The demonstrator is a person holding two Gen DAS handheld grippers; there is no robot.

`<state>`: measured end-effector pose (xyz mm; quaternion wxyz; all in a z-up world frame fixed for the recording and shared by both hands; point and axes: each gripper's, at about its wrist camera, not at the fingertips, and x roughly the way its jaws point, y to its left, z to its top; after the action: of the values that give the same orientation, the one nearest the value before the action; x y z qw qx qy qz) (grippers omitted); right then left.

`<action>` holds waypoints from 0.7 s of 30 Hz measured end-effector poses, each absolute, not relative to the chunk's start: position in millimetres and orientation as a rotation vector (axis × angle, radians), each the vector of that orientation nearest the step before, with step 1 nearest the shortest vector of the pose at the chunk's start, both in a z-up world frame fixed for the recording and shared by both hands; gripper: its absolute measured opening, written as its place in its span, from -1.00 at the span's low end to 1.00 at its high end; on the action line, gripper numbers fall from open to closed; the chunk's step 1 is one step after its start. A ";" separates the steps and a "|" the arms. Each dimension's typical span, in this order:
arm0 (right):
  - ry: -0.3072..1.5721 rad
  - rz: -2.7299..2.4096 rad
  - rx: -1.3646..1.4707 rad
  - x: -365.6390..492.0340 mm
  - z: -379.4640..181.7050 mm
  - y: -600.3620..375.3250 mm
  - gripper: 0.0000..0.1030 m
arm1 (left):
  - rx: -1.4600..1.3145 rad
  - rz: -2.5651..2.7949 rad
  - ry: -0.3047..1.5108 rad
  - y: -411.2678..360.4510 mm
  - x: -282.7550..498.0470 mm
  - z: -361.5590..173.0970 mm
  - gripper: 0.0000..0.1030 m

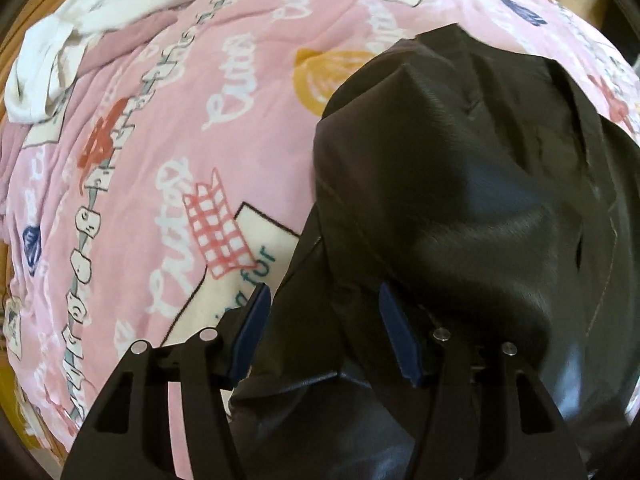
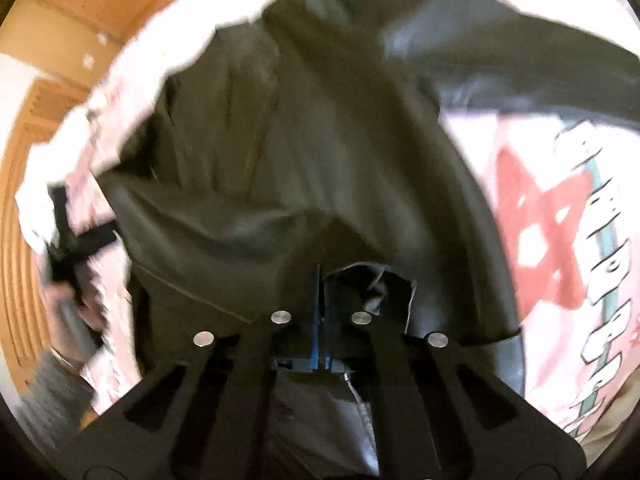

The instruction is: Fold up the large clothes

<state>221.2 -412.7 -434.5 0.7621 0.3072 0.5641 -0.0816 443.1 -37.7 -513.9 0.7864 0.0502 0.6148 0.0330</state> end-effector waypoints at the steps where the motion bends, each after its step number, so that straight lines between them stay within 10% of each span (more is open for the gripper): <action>1: 1.190 -0.193 0.670 220.4 -420.9 -418.0 -0.98 | 0.097 0.054 1.319 -37.7 441.8 -511.3 0.06; 21: 1.239 -0.498 0.737 128.1 -427.8 -464.8 -0.98 | 0.169 0.069 1.316 -66.4 436.5 -520.9 0.13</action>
<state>128.1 -464.8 -427.8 0.7232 0.3339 0.5610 -0.2254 436.5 -66.4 -520.9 0.7872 0.0786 0.6108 0.0321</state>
